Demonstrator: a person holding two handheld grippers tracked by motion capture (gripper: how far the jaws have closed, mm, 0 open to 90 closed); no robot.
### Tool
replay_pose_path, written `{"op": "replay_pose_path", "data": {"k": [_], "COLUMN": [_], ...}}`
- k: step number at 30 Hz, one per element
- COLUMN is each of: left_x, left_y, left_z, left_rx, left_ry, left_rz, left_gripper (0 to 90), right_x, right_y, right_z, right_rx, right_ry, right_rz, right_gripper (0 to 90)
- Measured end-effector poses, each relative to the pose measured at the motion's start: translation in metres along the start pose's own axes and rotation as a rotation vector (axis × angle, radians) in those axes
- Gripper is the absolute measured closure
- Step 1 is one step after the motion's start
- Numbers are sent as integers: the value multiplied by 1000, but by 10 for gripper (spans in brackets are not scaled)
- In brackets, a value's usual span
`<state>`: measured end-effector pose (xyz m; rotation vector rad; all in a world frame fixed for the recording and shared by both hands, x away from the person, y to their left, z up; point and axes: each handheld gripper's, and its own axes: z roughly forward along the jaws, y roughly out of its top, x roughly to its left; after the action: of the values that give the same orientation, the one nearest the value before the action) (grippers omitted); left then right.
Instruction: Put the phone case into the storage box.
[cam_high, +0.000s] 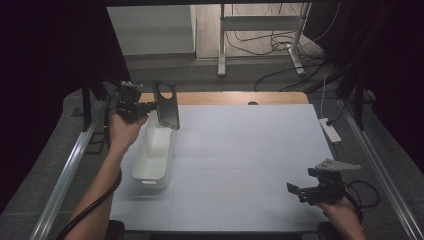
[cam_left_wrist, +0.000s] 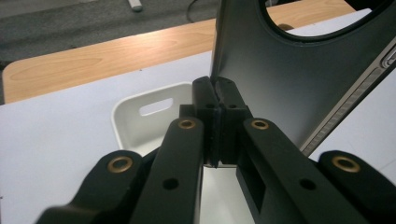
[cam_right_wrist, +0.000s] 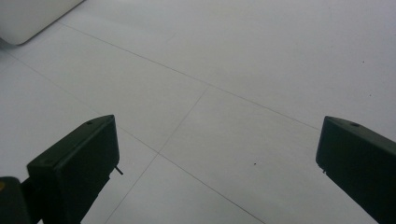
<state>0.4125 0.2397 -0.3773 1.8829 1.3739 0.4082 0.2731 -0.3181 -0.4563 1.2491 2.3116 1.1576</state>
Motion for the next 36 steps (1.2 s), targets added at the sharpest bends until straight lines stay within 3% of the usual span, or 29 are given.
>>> {"op": "replay_pose_path", "data": {"k": [21,36], "left_x": [22,35], "left_y": [6,1], "left_z": [8,30], "left_rx": [7,19], "left_ry": [97,138], "left_rz": [-45,-104], "left_gripper": [891,891], "right_x": [-1,-1], "right_y": [0,0], "right_z": [1,1], "right_rx": [11,14], "right_ry": [8,11], "right_rz": [1,1], "right_gripper": [3,5]}}
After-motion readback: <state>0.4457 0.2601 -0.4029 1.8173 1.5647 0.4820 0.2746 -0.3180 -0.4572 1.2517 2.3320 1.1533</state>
